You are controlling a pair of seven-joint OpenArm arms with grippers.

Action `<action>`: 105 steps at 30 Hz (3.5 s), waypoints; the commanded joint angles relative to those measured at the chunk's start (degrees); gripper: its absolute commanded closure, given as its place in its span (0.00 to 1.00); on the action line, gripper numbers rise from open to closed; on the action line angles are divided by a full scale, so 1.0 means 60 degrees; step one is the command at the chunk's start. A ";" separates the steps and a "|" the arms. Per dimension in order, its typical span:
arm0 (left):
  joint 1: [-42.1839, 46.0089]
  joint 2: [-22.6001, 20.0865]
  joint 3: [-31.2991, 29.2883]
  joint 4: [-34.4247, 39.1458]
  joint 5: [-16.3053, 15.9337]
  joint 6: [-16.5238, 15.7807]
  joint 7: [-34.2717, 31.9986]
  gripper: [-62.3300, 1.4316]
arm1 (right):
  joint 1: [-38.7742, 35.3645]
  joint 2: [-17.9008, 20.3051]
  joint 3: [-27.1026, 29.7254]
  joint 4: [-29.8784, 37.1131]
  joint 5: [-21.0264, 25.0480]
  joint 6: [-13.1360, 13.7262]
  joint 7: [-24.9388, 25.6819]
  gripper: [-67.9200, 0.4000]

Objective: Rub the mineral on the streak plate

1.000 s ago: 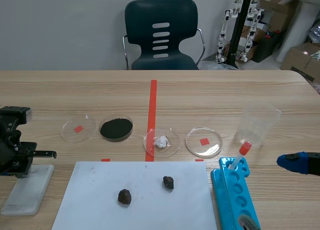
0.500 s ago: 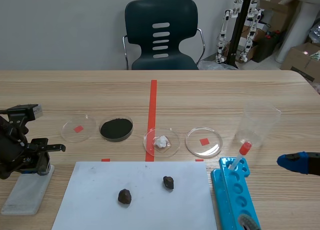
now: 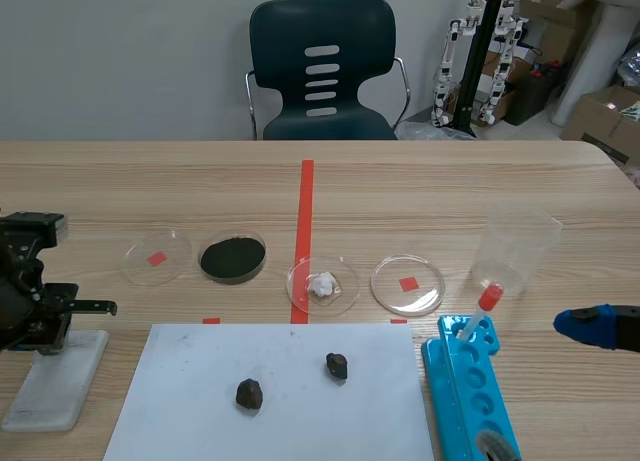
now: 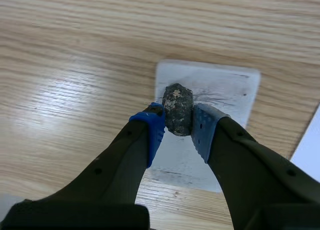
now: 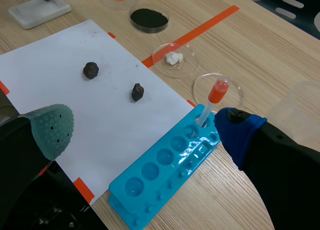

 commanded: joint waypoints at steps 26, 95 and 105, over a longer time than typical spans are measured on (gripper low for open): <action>0.0051 -0.0084 -0.0033 -0.0018 -0.2481 -0.0772 -0.0058 0.78 | 0.0058 -0.0004 0.0000 0.0055 0.0069 0.0004 0.0098 0.14; 0.5508 -0.0769 -0.0965 0.5909 -0.0692 0.0933 -0.5133 0.78 | 0.0058 -0.0004 0.0000 0.0055 0.0069 0.0004 0.0098 0.14; 0.8655 -0.0630 -0.1013 0.8058 -0.0681 -0.0368 -0.7643 0.78 | 0.0058 -0.0004 0.0000 0.0055 0.0069 0.0004 0.0098 0.14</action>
